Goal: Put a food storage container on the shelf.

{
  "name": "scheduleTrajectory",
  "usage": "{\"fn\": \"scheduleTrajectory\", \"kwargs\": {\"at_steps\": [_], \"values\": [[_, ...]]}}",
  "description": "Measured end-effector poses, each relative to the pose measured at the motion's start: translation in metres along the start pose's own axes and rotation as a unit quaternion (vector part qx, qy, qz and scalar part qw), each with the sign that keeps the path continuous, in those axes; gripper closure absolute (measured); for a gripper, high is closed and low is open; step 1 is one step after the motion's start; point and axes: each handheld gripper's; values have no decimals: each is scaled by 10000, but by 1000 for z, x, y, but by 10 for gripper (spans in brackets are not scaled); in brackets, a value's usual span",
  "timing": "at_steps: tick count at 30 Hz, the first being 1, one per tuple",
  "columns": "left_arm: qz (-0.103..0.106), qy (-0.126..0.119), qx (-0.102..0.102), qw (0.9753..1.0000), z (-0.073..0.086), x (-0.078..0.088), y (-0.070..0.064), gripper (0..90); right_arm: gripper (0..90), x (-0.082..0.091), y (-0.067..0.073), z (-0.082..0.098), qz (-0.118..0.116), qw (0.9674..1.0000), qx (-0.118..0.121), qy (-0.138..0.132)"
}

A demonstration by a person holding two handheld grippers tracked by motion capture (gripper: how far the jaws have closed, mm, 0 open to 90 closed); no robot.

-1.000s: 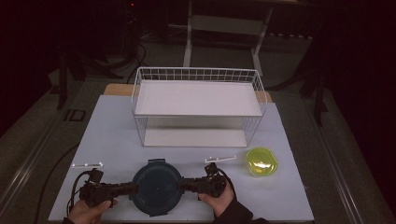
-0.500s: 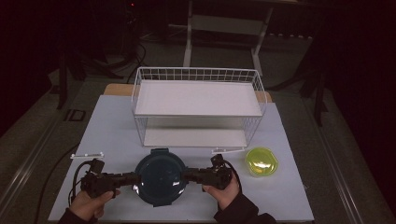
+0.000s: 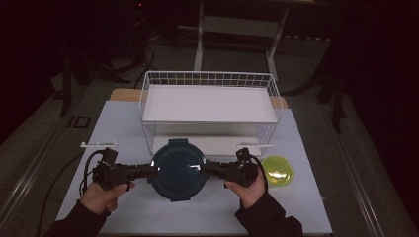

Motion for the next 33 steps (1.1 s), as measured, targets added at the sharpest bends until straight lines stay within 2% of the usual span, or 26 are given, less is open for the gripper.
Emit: {"fn": "scheduleTrajectory", "kwargs": {"at_steps": [10, 21, 29, 30, 31, 33], "values": [[42, -29, -232, 9997, -31, -11, -16, 571, 566, 25, 1, -24, 66, 9995, 44, -295], [64, 27, -571, 9983, -75, -27, -37, 571, 567, 54, 2, -54, 140, 9980, 93, -601], [166, -40, -623, 9979, -105, -42, -38, 572, 568, 70, -6, -82, 243, 9963, 28, -818], [166, -40, -623, 9979, -105, -42, -38, 572, 568, 70, -6, -82, 243, 9963, 28, -818], [169, -47, -642, 9978, -112, -45, -37, 571, 568, 74, -10, -92, 269, 9958, -25, -875], [198, -65, -648, 9977, -119, -48, -35, 571, 568, 75, -13, -97, 301, 9954, -65, -904]]}}
Point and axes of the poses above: each handheld gripper's, and its own axes: x roughly backward along the jaws, z roughly out of its underside, y roughly to its left, and after that the axes turned 7 degrees about z, right-handed
